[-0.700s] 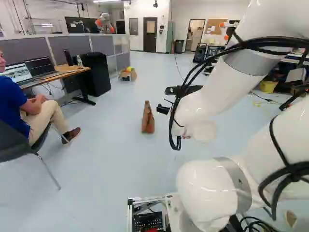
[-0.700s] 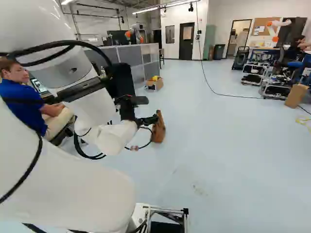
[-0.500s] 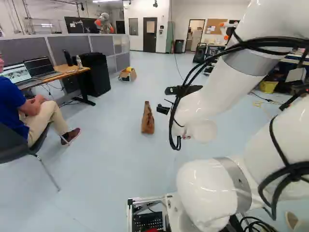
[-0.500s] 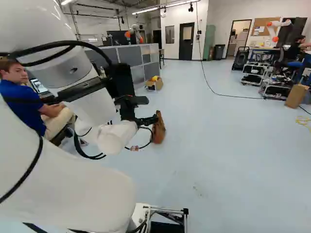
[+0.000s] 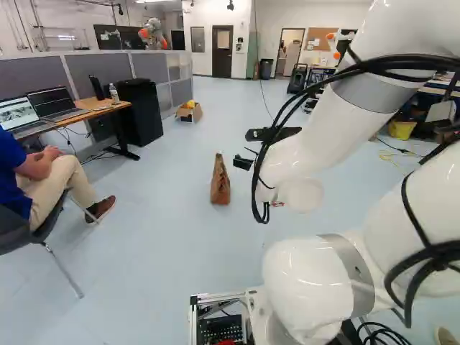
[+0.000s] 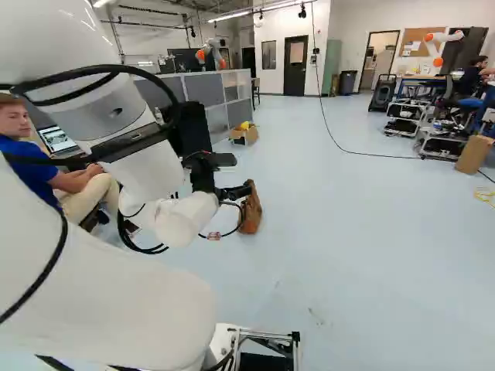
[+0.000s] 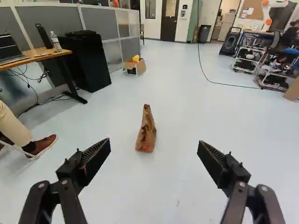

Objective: Pick up the grocery bag from the ground

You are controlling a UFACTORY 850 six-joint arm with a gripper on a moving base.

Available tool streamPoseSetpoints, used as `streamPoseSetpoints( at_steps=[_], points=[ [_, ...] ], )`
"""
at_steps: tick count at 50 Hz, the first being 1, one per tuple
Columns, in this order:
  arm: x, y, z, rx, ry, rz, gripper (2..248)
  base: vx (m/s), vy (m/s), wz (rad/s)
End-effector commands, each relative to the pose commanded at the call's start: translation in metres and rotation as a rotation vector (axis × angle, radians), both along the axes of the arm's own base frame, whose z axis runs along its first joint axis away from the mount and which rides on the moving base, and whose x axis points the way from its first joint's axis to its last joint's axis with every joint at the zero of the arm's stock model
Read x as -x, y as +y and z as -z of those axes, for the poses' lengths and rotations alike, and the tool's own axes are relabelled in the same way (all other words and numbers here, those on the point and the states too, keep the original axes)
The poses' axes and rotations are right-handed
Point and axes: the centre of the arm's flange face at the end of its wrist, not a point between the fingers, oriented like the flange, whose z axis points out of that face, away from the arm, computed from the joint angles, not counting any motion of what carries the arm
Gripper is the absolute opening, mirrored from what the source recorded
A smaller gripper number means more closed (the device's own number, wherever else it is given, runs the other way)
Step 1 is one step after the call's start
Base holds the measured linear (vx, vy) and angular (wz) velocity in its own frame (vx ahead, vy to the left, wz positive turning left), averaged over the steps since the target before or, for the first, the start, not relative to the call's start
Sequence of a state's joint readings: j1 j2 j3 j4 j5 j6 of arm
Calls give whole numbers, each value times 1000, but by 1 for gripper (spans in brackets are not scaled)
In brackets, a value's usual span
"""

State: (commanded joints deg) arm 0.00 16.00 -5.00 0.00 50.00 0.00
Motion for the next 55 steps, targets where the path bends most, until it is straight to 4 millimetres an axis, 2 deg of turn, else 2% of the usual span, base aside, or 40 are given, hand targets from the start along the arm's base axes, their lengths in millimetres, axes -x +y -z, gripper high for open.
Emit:
streamPoseSetpoints(
  at_steps=[24,55],
  points=[
    [0,0,0,0,0,0,247,189,4,-13],
    [0,0,0,0,0,0,247,284,6,-24]
  ],
)
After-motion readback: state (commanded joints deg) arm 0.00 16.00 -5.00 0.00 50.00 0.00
